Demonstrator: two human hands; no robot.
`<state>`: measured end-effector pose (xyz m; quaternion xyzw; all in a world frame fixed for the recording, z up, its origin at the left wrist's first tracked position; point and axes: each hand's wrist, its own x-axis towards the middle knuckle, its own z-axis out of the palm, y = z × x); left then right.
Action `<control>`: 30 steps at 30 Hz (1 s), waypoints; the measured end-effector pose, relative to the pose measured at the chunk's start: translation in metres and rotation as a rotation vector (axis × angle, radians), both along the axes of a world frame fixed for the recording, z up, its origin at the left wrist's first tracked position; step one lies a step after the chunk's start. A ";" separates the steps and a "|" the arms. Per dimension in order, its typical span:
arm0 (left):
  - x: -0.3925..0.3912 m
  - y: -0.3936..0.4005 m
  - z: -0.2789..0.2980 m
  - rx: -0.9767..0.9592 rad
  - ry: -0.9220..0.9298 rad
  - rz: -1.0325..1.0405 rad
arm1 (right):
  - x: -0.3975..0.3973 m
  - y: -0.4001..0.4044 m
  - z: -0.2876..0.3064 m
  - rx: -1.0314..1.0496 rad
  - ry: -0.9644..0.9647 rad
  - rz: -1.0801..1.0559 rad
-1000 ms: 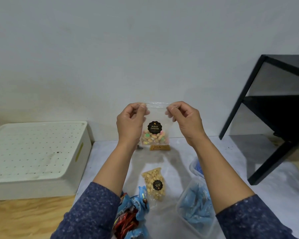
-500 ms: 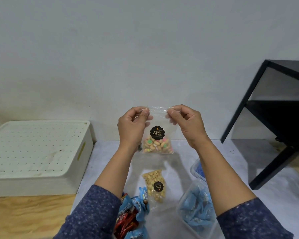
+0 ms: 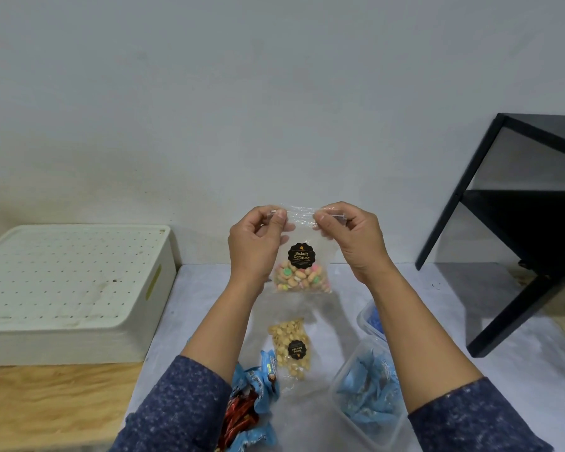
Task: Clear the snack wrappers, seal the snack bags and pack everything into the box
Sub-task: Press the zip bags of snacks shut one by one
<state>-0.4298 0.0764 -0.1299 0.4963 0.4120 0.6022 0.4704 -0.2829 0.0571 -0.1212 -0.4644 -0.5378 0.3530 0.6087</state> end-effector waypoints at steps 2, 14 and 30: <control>0.002 -0.002 -0.001 -0.005 0.011 -0.034 | 0.002 0.000 0.001 0.014 -0.009 -0.034; 0.013 -0.008 0.001 0.034 0.089 -0.093 | 0.004 -0.007 0.002 -0.032 -0.035 0.020; 0.018 -0.008 0.000 0.108 0.137 -0.037 | 0.001 -0.004 0.002 -0.020 -0.031 0.004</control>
